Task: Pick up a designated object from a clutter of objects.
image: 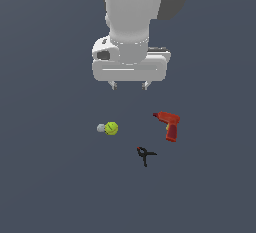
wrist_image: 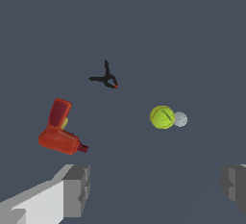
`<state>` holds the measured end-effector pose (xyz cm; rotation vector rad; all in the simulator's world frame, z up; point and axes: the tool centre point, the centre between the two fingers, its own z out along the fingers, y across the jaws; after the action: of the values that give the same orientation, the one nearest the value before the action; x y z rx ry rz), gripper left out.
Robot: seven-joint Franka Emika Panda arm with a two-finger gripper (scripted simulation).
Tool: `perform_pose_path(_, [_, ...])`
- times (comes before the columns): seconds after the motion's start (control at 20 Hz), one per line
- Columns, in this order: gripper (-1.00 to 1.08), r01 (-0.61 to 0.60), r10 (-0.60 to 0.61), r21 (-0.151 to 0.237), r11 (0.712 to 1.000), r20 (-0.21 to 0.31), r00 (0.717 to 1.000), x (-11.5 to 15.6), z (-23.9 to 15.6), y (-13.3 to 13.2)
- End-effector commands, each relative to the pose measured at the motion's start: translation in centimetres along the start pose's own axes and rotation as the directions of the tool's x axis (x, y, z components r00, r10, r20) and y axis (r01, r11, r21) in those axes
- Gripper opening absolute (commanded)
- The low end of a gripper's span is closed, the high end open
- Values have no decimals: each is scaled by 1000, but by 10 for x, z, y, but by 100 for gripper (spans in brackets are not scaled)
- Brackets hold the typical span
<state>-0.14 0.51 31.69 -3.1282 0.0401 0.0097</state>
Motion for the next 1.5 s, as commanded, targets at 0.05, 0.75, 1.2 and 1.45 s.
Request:
perform_pose_path(0.05, [100,0,0,0,1000,-1,1000,0,0,0])
perform_pose_path(0.75, [100,19,-19,-7,1000,-57,998,11,-20,-11])
perform_pose_path(1.2, [100,91,-91,-9,996,-52,995,18,9,6])
perform_pose_path(1.45, [100,160,-160,-10,987,-46,986,23,37,22])
